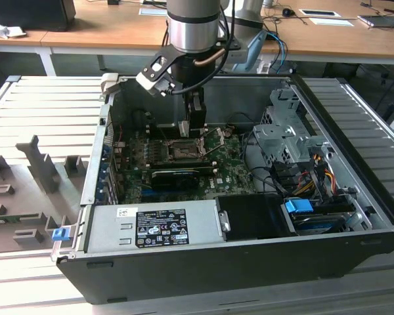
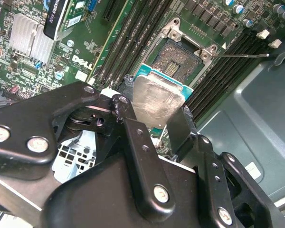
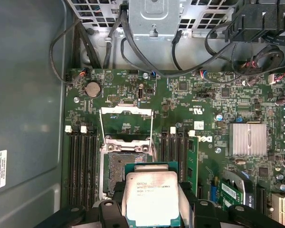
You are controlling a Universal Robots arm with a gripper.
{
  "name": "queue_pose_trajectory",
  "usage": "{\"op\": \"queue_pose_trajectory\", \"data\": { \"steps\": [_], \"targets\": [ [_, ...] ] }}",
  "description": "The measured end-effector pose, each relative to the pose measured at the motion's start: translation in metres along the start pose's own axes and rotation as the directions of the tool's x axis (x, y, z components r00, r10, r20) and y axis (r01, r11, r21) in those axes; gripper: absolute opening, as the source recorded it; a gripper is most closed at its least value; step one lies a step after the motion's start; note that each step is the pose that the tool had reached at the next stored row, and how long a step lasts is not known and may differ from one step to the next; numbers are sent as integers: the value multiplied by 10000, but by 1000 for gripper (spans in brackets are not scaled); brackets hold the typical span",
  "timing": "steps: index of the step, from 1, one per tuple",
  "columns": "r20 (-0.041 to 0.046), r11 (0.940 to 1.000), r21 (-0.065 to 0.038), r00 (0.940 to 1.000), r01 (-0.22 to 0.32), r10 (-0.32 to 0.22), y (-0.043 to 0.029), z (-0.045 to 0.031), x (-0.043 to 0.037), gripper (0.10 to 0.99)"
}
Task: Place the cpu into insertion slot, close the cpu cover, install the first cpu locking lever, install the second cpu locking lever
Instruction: 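Place the cpu into insertion slot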
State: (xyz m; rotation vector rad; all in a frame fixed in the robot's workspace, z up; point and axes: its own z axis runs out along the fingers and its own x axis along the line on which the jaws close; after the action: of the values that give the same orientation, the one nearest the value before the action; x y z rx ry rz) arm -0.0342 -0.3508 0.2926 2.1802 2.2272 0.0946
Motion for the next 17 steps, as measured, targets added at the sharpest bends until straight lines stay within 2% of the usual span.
{"op": "queue_pose_trajectory", "data": {
  "steps": [12,17],
  "targets": [
    [-2,10000,4,10000,0,0,-1,19,0,525],
    [-4,10000,3,10000,-3,3,-2,41,29,525]
  ]
}}
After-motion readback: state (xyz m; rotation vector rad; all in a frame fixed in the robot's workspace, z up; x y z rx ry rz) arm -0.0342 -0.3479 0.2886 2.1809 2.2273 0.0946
